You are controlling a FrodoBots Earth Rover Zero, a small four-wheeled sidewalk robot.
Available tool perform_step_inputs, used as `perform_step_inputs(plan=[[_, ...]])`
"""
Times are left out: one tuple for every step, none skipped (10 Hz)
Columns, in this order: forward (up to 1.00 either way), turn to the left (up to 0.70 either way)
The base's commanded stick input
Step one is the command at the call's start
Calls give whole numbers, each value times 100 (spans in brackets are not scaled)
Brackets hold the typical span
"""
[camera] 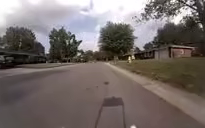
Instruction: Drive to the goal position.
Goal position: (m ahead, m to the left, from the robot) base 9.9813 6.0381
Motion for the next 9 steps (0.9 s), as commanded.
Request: perform_step_inputs(plan=[[100,0],[100,0],[100,0],[100,0],[100,0],[100,0],[100,0],[100,0],[100,0]])
